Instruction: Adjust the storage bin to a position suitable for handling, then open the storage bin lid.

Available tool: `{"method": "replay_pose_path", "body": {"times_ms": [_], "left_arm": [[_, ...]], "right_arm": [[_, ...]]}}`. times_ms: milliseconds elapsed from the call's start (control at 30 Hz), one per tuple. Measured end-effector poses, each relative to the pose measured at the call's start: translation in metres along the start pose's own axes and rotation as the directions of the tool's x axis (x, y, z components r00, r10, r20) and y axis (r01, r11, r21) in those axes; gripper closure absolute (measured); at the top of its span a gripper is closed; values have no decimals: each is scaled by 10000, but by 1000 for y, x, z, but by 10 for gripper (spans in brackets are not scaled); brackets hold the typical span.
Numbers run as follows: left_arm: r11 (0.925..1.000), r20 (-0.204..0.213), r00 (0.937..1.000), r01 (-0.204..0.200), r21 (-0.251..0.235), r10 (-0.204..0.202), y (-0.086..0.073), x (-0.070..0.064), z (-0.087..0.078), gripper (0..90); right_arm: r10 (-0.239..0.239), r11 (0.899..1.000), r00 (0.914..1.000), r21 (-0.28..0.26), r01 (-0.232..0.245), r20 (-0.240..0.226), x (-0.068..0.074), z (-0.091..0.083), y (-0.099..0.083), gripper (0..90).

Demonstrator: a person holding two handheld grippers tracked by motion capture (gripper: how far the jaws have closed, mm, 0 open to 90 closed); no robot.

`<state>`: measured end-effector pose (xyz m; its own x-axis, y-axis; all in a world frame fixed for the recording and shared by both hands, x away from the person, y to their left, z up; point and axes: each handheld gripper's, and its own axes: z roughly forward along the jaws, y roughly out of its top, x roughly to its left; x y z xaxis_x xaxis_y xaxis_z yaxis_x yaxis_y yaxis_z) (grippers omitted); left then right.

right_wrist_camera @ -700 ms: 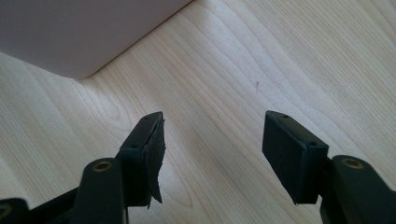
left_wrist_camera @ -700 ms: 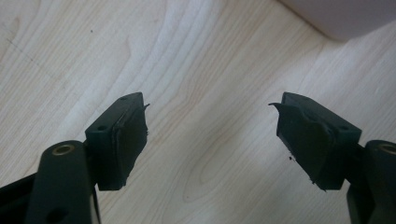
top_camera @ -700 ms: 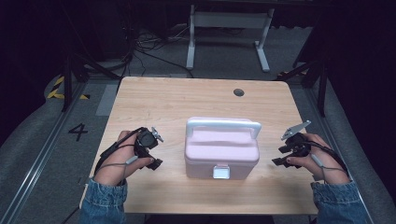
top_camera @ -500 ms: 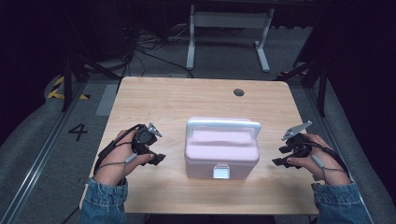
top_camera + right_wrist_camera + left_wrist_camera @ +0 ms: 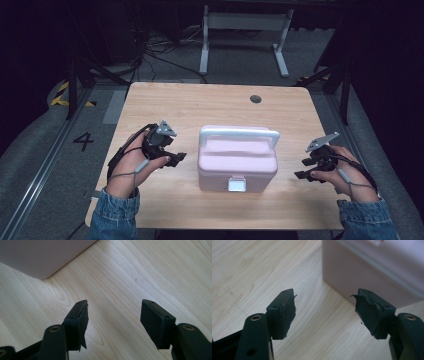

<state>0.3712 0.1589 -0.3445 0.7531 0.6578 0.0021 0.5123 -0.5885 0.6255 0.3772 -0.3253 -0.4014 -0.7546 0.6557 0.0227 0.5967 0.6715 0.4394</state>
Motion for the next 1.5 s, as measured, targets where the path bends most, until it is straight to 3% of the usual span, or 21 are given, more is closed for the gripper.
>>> {"method": "replay_pose_path", "body": {"times_ms": [167,333,367,433,533,633,700,733,933,1167,1333,1367,1433,1467,1500], "left_arm": [[9946,608,9979,-152,-1023,215,10,-7,-8,350],[9800,990,9943,-192,-1980,395,17,-9,-11,366],[9800,990,9943,-192,-1980,395,17,-9,-11,366],[9717,1046,9938,-114,-2361,371,20,-10,-9,367],[9654,1197,9920,-74,-2607,399,24,-12,-5,366],[9619,1286,9908,-49,-2734,416,28,-15,-2,368],[9528,1324,9900,-58,-3034,482,32,-18,4,373],[9524,1347,9898,-40,-3048,473,34,-19,5,375],[9373,1130,9916,-191,-3481,622,41,-23,16,388],[9340,1030,9924,-259,-3565,668,45,-29,25,474],[9349,731,9931,-606,-3497,917,48,-32,28,632],[9282,630,9931,-696,-3655,993,49,-33,28,657],[9245,356,9933,-887,-3708,1096,51,-34,28,708],[9137,332,9936,-860,-3973,1080,52,-35,28,714],[9099,291,9938,-864,-4056,1073,53,-35,27,714]], "right_arm": [[88,10000,10000,-47,-88,29,1,-2,-3,400],[102,9999,9999,-62,-102,-30,5,-1,-5,400],[102,9999,9999,-62,-102,-30,5,-1,-5,400],[110,9999,9999,-95,-111,-46,5,-1,-6,400],[160,9998,9999,-153,-160,-17,7,-1,-7,400],[190,9996,9998,-221,-190,-1,7,-1,-8,400],[247,9993,9997,-266,-246,52,8,-2,-10,402],[245,9993,9997,-293,-243,40,8,-2,-10,402],[395,9984,9992,-415,-392,75,10,-2,-12,407],[487,9973,9986,-564,-476,184,10,-5,-15,415],[597,9962,9980,-648,-583,204,10,-5,-16,419],[570,9961,9981,-684,-554,212,10,-5,-16,420],[610,9952,9980,-770,-597,138,10,-7,-17,423],[616,9948,9980,-820,-602,154,10,-7,-17,426],[677,9933,9974,-951,-652,229,9,-8,-17,430]]}}
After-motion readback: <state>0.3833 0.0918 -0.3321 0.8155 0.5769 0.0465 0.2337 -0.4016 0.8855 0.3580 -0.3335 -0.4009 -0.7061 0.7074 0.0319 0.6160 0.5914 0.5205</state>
